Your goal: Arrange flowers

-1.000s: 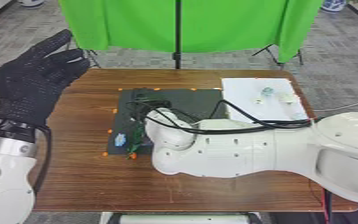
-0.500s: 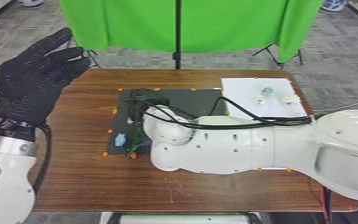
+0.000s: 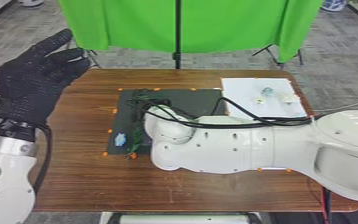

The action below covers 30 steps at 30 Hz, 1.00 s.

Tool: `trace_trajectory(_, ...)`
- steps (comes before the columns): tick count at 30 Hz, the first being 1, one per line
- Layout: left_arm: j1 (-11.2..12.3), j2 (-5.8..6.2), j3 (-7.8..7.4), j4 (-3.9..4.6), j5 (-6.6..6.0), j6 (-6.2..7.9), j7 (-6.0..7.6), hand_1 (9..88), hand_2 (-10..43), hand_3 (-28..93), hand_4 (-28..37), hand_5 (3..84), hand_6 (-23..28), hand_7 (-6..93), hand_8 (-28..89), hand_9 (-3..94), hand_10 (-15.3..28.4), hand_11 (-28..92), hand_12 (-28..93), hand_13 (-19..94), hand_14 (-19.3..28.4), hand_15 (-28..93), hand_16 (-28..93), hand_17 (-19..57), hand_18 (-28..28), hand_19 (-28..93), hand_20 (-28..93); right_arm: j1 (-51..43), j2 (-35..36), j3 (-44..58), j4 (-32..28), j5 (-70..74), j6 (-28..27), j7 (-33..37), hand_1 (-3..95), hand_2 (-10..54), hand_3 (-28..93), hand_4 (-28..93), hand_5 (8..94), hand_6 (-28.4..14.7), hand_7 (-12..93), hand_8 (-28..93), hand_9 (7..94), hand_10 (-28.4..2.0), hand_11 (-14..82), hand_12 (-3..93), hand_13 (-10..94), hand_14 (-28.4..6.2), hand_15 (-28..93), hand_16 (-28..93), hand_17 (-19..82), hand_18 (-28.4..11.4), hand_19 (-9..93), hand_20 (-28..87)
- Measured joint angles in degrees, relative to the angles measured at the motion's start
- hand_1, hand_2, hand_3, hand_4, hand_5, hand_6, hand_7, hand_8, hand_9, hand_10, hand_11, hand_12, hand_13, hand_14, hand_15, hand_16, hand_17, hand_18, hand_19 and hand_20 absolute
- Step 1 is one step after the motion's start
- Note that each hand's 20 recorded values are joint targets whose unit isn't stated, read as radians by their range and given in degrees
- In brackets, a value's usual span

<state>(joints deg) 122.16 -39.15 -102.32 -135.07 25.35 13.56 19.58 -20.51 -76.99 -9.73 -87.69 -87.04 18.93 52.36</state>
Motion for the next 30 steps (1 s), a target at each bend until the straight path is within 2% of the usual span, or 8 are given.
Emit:
trace_trajectory(4, 0.0, 0.0, 0.0, 0.04, 0.0, 0.0, 0.01, 22.9, 7.1, 80, -23.2, 37.6, 10.3, 18.2, -11, 35.4, 21.2, 31, 11, 26, 28.4, 55, -10, -7.2, 25.5, 61, 15, 0.0, 0.0, 0.0, 0.0, 0.0, 0.0, 0.0, 51.4, -9.5, 60, -28, 65.8, 4.6, 17, -9, 82.7, -4.3, 9.6, 18.5, 83, -2.3, 57, 18, 34, -14.7, 91, 10)
trace_trajectory(7, 0.1, 0.0, 0.0, 0.04, -0.02, 0.0, 0.11, 23.0, 7.1, 80, -23.2, 37.7, 10.3, 18.2, -11, 35.4, 21.2, 31, 11, 26, 28.4, 55, -10, -7.2, 25.5, 61, 15, 0.1, 0.0, 0.0, 0.0, 0.0, 0.1, 0.3, 43.1, -9.5, 72, -28, 62.6, 1.4, 16, -13, 83.1, -8.6, 19.6, 15.2, 83, -3.1, 63, 19, 34, -16.8, 92, 12)
trace_trajectory(8, 0.1, 0.0, -0.01, 0.04, -0.03, 0.0, 0.17, 23.0, 7.1, 80, -23.2, 37.7, 10.3, 18.2, -11, 35.4, 21.2, 31, 11, 26, 28.4, 55, -10, -7.2, 25.5, 61, 15, 0.1, 0.0, -0.1, 0.0, -0.2, 0.2, 0.6, 41.5, -9.5, 74, -28, 62.0, 0.4, 15, -13, 83.9, -8.9, 22.2, 15.7, 83, -3.4, 64, 20, 35, -17.5, 93, 13)
trace_trajectory(14, 1.1, 0.0, -0.54, -0.02, -0.07, 0.06, 0.82, 23.0, 7.1, 80, -23.2, 37.6, 10.3, 18.2, -11, 35.5, 21.2, 31, 11, 26, 28.4, 55, -10, -7.2, 25.5, 61, 15, 0.4, 0.1, -0.5, 0.4, -1.1, 0.6, 4.2, 35.1, -9.3, 76, -28, 62.1, -2.4, 14, -12, 86.1, -10.7, 27.5, 17.1, 84, -4.2, 68, 20, 36, -20.1, 93, 16)
trace_trajectory(17, 1.4, 0.0, -0.61, -0.05, -0.08, 0.08, 1.03, 23.0, 7.1, 80, -23.2, 37.7, 10.3, 18.2, -11, 35.6, 21.2, 31, 11, 26, 28.4, 55, -10, -7.2, 25.5, 61, 15, 0.4, 0.3, -0.3, 0.6, -1.1, 0.2, 5.0, 31.5, -6.3, 75, -28, 63.1, -3.8, 13, -12, 87.2, -11.6, 29.9, 17.8, 83, -5.0, 70, 20, 36, -21.0, 93, 18)
trace_trajectory(30, 1.6, 0.01, -0.59, -0.11, -0.13, 0.2, 1.55, 23.0, 7.1, 80, -23.2, 37.8, 10.3, 18.5, -11, 35.6, 21.3, 31, 11, 26, 28.4, 55, -10, -7.2, 25.5, 61, 15, -1.2, 2.0, 3.2, 0.7, 1.7, -8.4, 4.3, 27.3, -0.7, 76, -26, 64.3, -2.7, 12, -12, 87.1, -12.6, 34.2, 19.1, 81, -7.7, 74, 20, 34, -22.6, 93, 19)
